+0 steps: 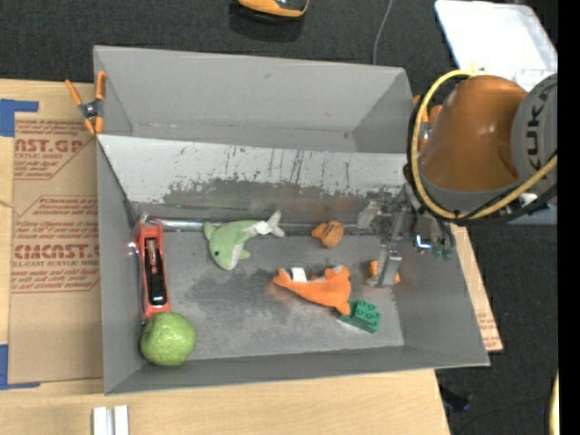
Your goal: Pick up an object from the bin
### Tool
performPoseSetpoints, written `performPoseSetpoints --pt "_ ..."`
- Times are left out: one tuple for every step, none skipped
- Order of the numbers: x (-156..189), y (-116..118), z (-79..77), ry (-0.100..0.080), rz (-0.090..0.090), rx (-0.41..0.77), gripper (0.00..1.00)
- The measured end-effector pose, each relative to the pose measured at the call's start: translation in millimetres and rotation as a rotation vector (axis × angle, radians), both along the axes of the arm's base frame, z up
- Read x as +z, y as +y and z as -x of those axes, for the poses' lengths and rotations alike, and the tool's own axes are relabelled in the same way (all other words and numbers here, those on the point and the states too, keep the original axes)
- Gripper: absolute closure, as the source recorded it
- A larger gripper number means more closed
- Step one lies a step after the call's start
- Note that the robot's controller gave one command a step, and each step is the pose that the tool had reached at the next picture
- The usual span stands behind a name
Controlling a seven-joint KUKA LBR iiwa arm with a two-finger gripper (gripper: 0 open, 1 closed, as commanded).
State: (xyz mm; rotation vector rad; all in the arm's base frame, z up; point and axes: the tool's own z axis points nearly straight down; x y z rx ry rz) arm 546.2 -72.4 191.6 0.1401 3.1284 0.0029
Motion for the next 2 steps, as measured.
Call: performPoseSetpoints --pt "-25 -30 4.9 0.005 -0.002 -0.159 0.0" --pt "-59 -3 33.6 0.004 -0.003 -0.202 0.0"
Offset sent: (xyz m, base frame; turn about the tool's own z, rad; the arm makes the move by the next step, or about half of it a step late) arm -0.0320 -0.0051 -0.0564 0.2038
